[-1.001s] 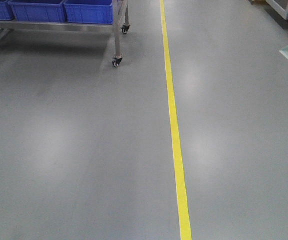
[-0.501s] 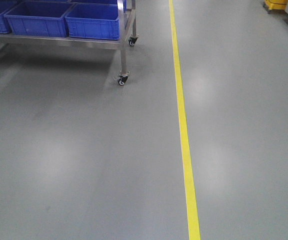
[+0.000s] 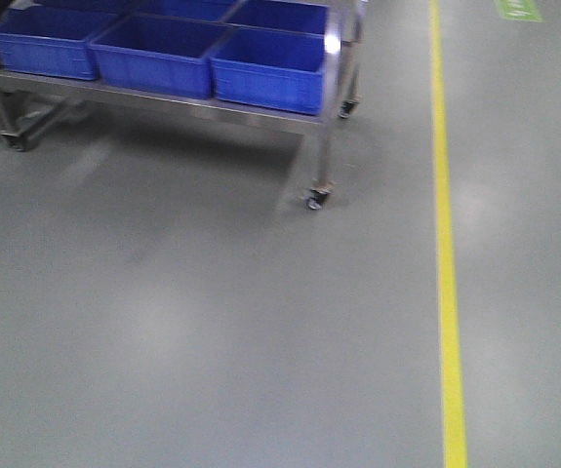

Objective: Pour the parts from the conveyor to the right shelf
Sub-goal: 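Drive along the yellow floor line toward the bin shelves, then drive between the shelf racks and face an empty blue bin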

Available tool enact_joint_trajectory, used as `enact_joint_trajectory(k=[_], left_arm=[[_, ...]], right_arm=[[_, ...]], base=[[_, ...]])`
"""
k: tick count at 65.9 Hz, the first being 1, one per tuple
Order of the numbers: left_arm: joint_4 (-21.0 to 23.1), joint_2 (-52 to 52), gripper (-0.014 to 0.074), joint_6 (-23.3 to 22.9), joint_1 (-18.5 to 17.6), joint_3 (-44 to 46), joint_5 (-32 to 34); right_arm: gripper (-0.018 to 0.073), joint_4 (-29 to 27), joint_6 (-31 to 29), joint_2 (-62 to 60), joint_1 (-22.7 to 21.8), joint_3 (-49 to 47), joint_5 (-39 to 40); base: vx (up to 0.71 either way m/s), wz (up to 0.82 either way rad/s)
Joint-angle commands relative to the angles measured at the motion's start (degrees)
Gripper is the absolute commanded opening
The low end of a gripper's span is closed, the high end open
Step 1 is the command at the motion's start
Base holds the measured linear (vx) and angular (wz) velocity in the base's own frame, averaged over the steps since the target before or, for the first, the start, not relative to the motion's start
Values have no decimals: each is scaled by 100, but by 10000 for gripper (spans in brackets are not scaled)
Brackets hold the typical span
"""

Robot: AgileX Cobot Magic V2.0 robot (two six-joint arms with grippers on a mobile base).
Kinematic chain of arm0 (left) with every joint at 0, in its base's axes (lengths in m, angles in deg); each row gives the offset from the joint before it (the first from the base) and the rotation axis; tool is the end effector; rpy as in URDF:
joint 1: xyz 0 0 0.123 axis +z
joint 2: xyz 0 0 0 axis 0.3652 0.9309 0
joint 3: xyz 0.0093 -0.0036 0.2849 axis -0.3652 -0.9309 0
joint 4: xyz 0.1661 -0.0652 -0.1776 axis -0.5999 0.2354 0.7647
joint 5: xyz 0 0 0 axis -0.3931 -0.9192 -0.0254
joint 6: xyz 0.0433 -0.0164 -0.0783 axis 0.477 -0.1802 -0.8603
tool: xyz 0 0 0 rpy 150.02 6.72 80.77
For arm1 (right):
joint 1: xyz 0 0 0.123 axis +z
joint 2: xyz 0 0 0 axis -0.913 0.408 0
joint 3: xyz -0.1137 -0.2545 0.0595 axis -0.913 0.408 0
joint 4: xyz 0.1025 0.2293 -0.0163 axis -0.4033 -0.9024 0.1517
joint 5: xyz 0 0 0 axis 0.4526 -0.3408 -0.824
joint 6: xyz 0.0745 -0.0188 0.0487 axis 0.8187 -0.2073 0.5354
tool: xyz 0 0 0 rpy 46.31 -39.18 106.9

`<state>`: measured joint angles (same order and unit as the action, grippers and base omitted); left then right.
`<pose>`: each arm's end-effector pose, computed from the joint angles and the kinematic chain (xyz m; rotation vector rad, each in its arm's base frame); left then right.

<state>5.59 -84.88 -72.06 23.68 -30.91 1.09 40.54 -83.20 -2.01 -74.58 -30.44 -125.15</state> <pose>0.0564 0.0014 0.1913 -0.0471 1.6448 0.0035 0.0291 0.0113 0.2721 -0.1363 1.8048 -0.0695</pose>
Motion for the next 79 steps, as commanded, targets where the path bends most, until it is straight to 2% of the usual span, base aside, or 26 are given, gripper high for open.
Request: enact_joint_trajectory(k=[1, 54, 79], left_arm=[[51, -13, -6, -46, -37, 116, 438], [51, -13, -6, -46, -37, 116, 438], [51, -13, -6, -46, -37, 116, 438]], right_arm=[[-5, -46, 4, 79, -9, -135, 430], [-5, -46, 4, 79, -9, -135, 430], [-5, -41, 4, 79, -9, -135, 429]], base=[[66, 53], [67, 52], [65, 69]])
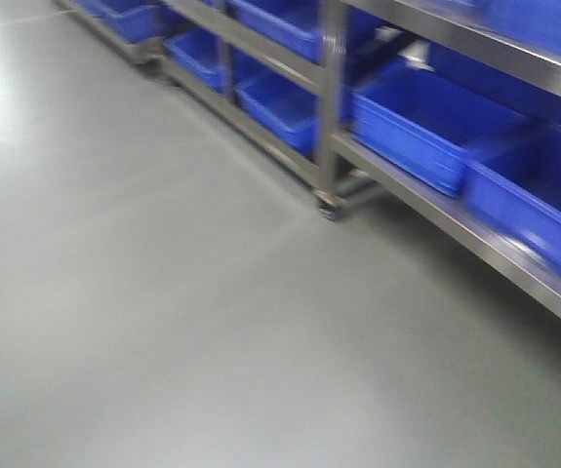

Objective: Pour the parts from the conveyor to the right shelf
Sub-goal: 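Drive between the shelf racks and face an empty blue bin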

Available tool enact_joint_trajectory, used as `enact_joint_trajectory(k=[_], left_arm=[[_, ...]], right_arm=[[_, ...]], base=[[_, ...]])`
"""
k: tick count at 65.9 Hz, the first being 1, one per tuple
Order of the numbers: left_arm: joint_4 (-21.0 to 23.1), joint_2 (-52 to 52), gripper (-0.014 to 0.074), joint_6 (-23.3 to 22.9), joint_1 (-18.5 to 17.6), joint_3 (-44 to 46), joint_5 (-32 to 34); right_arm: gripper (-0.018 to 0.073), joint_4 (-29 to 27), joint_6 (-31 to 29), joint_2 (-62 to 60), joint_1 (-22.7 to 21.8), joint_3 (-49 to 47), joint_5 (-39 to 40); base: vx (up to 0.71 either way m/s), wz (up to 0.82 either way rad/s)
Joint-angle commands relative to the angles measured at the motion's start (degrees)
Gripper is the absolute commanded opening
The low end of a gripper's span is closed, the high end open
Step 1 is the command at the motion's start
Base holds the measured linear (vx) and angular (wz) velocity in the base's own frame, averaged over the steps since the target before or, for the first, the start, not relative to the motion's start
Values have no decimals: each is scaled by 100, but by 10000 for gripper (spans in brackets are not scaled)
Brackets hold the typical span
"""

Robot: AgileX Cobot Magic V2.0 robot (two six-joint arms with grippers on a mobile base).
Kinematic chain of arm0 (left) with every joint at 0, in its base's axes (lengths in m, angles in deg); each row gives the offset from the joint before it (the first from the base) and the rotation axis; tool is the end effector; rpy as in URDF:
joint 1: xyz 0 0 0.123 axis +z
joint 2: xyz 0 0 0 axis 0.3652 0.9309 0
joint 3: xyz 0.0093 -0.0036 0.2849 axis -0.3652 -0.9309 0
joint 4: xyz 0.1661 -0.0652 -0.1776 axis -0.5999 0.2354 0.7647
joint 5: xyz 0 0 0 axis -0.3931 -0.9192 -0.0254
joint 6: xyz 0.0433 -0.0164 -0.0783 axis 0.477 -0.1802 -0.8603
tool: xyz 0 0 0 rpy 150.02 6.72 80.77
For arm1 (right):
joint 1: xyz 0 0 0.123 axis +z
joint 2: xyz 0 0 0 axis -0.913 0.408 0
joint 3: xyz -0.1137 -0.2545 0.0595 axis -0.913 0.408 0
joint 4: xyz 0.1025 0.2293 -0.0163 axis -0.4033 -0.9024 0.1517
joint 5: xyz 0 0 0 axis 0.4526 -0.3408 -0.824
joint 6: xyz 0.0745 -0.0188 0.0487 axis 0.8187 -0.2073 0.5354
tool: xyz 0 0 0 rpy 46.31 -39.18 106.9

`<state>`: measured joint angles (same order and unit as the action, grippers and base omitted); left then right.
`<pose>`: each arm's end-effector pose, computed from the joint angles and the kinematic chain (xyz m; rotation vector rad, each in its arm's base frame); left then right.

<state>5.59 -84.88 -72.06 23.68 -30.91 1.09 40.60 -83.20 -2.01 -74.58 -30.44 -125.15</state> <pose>0.0564 0.0014 0.1913 -0.0471 1.6448 0.0035 0.0291 0.0113 0.2721 -0.1366 1.8050 -0.0707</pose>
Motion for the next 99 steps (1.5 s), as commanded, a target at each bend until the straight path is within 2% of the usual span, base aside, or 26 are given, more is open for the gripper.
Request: enact_joint_trajectory(k=[1, 43, 99], left_arm=[[51, -13, -6, -46, -37, 116, 438], [51, -13, -6, -46, -37, 116, 438], [51, -13, -6, -46, -37, 116, 438]], right_arm=[[-5, -47, 4, 79, -9, -135, 429], [-5, -41, 4, 79, -9, -135, 434], [-5, -41, 4, 79, -9, -135, 429]], base=[[66, 76], [67, 60], [70, 28]])
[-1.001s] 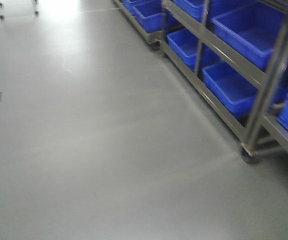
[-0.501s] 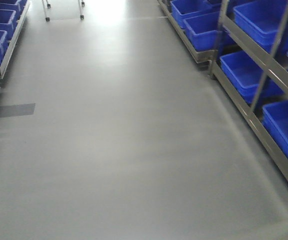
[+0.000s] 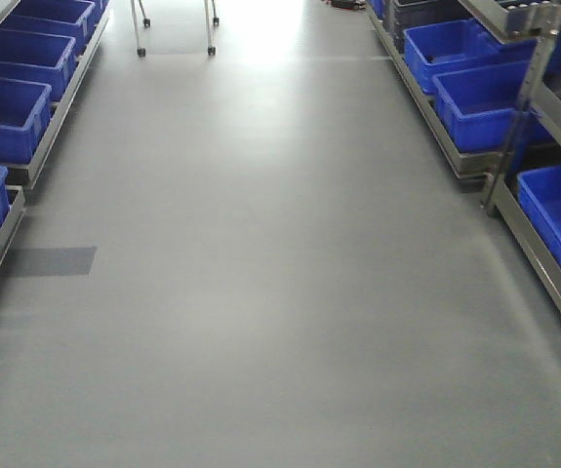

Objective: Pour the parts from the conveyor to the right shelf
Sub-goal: 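Drive between the shelf racks and face an empty blue bin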

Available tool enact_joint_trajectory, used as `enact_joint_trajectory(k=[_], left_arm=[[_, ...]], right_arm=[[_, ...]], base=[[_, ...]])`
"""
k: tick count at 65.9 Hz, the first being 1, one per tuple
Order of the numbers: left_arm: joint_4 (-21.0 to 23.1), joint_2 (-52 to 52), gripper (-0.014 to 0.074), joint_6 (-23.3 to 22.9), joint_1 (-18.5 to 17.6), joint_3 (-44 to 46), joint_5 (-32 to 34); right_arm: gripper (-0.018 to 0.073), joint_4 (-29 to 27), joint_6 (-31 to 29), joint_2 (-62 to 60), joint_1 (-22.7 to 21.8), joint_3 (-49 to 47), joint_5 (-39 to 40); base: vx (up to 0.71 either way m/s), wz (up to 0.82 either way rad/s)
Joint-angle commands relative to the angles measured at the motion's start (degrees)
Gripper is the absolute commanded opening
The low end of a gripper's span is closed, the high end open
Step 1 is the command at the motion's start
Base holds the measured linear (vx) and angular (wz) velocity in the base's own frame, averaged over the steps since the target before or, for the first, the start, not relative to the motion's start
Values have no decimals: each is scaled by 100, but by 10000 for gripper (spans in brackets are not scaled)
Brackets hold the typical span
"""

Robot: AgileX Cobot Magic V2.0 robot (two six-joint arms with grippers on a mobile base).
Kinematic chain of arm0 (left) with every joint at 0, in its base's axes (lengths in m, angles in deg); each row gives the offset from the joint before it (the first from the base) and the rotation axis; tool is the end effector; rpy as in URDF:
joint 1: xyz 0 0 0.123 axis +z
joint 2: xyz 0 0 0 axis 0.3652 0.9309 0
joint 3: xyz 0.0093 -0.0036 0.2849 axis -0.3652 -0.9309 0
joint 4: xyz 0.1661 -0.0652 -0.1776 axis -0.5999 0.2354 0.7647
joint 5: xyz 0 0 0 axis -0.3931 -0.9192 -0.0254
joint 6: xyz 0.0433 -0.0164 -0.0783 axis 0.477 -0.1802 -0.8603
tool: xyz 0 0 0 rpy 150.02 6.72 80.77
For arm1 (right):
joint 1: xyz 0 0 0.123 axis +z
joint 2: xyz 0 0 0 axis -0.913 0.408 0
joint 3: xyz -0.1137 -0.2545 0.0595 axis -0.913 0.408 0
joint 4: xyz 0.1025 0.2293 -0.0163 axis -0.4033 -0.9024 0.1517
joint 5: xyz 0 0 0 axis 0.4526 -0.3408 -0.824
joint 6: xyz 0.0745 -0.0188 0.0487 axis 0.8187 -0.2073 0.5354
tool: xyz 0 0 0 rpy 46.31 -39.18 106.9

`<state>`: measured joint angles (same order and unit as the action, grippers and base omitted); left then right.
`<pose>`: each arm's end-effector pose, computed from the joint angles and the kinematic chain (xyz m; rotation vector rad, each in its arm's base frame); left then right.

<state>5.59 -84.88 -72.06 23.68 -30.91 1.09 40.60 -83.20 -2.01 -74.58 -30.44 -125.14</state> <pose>0.0564 0.0014 0.1913 -0.0471 1.6448 0.0035 0.0291 0.0113 0.2721 -0.1366 1.8048 -0.0707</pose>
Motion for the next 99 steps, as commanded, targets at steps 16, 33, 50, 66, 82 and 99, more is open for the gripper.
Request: enact_joint_trajectory(k=[16, 33, 50, 66, 82, 99], left_arm=[[51, -13, -6, -46, -37, 116, 438], [51, -13, -6, -46, -37, 116, 438], [51, -13, -6, -46, -37, 116, 438], [51, -13, -6, -46, -37, 116, 438], [51, -13, -6, -46, -37, 116, 438], [51, -13, -6, -46, -37, 116, 438]], right_arm=[[-5, -41, 4, 79, -9, -135, 427], [-5, -41, 4, 79, -9, -135, 427], [-5, -53, 4, 79, -9, -135, 428], [-5, -52, 4, 79, -9, -135, 423], [-5, -52, 4, 79, -9, -135, 423], [-5, -44, 4, 79, -9, -135, 428]], base=[[67, 9], [66, 0], [58, 5], [48, 36], [41, 79], [37, 100]])
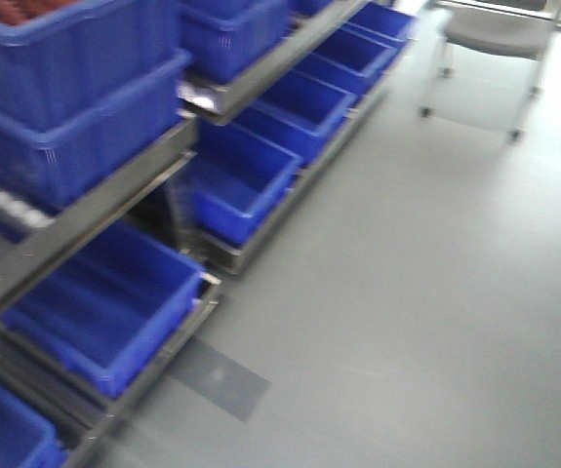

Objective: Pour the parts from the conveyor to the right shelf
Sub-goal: 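Drive between the shelf racks and face an empty blue bin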

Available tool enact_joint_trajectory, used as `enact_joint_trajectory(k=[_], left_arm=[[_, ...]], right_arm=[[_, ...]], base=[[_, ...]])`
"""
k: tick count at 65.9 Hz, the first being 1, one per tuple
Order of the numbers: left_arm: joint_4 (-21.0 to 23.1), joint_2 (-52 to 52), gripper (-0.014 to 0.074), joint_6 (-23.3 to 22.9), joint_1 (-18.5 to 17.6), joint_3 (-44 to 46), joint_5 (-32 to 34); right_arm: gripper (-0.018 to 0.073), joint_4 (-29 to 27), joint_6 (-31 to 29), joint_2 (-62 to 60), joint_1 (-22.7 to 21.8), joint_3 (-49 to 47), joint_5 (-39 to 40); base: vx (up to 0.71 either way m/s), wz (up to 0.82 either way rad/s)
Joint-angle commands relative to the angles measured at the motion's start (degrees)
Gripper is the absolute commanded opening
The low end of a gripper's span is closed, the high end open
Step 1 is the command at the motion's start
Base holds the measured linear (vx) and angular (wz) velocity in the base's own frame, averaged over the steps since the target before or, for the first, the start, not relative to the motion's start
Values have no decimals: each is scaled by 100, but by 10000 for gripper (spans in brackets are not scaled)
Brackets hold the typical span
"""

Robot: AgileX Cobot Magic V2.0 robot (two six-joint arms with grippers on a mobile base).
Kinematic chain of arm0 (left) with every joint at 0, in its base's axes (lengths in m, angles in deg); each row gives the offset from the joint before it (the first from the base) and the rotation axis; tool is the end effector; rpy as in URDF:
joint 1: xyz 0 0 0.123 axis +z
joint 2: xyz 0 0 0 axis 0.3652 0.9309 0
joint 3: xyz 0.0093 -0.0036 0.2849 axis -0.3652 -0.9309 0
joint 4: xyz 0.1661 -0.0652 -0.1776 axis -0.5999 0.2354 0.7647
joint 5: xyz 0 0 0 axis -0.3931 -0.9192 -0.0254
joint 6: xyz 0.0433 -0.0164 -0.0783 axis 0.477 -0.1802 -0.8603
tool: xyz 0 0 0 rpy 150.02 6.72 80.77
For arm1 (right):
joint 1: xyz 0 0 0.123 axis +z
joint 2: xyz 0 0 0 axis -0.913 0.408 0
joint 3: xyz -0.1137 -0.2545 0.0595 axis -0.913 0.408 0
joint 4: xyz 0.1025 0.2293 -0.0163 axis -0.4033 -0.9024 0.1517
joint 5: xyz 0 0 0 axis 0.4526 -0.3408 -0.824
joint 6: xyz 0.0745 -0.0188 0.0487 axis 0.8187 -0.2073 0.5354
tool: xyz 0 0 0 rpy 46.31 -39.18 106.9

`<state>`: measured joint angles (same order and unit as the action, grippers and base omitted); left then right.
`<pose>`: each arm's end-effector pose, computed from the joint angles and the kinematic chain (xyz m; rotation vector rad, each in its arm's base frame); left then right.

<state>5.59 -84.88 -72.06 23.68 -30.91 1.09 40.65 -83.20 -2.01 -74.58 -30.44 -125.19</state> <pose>0.0564 0.0014 0.1913 -0.0471 1.6448 0.0035 0.0290 0.0112 0.2721 -0.1370 1.8058 -0.0714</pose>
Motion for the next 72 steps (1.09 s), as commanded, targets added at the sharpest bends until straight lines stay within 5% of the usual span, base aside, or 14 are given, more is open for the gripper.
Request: enact_joint_trajectory(k=[1, 72], left_arm=[[51, -13, -6, -46, -37, 116, 438], [51, -13, -6, -46, -37, 116, 438]], right_arm=[[-5, -49, 4, 79, -9, -135, 433], [-5, -49, 4, 79, -9, -135, 431]], base=[[34, 100], [18, 78]])
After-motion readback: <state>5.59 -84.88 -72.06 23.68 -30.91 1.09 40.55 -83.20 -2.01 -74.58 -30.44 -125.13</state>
